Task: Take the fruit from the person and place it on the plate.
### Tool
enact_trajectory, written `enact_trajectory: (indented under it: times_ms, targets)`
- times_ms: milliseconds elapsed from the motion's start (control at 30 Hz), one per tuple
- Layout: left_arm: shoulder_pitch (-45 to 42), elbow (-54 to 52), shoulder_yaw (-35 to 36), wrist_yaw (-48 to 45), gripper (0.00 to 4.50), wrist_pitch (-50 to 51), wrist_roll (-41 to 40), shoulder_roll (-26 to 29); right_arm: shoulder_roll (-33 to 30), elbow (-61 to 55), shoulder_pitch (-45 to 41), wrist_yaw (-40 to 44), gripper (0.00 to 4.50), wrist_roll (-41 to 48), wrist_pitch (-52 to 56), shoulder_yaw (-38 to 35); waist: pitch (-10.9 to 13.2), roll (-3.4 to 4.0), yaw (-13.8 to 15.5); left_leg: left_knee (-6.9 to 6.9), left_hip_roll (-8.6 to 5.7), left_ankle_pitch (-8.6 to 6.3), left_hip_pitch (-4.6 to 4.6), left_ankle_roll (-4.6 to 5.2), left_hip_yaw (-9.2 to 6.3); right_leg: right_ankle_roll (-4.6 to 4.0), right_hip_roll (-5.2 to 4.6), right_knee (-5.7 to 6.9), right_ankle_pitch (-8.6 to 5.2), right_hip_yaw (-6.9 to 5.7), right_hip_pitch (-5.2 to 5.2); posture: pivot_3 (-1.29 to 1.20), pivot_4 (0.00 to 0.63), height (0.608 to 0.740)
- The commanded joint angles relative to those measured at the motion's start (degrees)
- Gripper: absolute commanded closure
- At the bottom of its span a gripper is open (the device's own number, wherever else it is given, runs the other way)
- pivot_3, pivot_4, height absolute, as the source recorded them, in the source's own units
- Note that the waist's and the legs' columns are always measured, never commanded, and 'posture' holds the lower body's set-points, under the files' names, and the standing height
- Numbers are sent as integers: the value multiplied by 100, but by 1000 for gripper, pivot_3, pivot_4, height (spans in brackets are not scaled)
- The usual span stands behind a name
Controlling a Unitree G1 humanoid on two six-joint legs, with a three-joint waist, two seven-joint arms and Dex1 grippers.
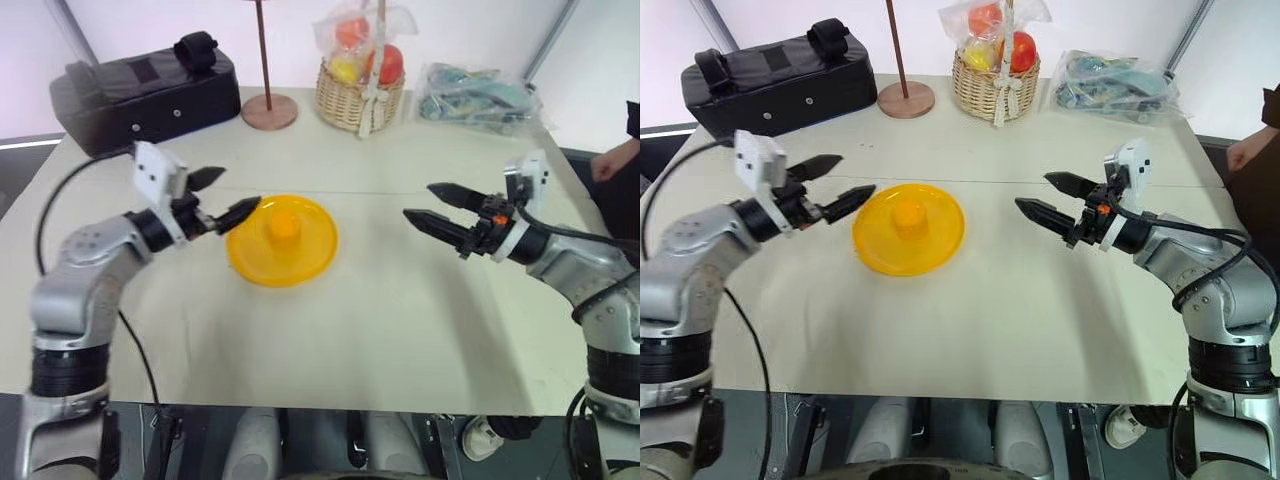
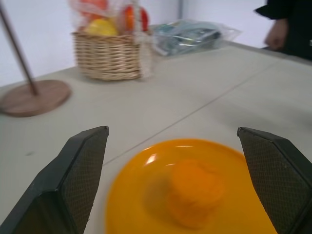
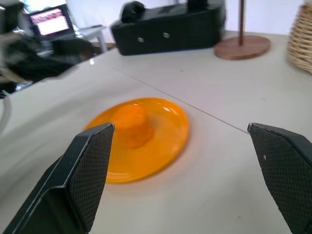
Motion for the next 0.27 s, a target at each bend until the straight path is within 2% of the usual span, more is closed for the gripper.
enact_trajectory:
  times_ms: [33, 267]
  targets:
    - [310, 45, 541, 195, 79, -44, 49, 168, 144, 461, -221, -32, 0, -494, -515, 117, 0, 0, -6, 0, 0, 0, -1, 0, 1, 0, 0, -1, 0, 0, 0, 0, 150, 740]
    - [1307, -128, 1158, 398, 79, -75, -63, 64, 343, 1031, -204, 163, 0, -890, -868, 266, 0, 0, 1, -6, 1, 0, -3, 0, 5, 0, -2, -4, 0, 1, -5, 0, 150, 740]
